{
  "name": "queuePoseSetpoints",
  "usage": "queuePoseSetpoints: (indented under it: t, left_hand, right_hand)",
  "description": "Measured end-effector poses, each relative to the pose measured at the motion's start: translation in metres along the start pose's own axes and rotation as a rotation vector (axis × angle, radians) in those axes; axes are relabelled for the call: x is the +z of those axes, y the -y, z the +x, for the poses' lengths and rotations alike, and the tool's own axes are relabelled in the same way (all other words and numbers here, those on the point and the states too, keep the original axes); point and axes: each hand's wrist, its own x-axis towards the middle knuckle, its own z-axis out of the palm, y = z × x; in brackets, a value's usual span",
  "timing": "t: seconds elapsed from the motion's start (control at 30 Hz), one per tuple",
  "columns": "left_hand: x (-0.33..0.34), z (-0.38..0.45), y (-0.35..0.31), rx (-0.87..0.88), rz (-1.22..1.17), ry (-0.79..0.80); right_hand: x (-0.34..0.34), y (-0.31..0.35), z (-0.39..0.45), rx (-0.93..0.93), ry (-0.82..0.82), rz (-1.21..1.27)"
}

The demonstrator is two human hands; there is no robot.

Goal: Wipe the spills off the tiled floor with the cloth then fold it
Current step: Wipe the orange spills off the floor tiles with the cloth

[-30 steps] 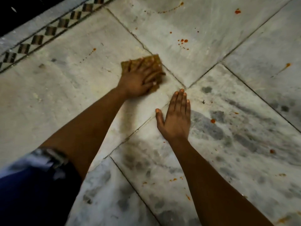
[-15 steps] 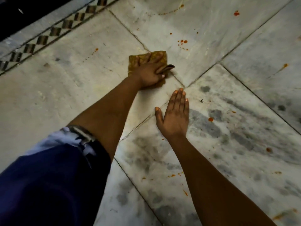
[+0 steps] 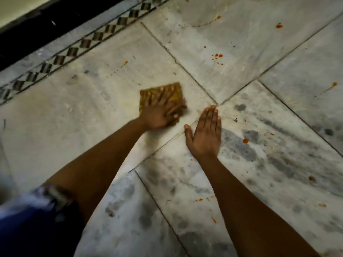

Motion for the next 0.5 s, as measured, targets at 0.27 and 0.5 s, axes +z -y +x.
queuePoseSetpoints:
  t: [0.27,0.5]
  left_hand:
    - [0.002,-0.030,0.081,-0.262,-0.236,-0.083]
    - [0.006,-0.051,0.115,0.073,-0.114,-0.080]
  right_hand:
    - [-0.010,0.021,0.007,-0.120,0.009,0.056]
    - [0.012,0.075,0.046,-0.196,-0.003,0.013]
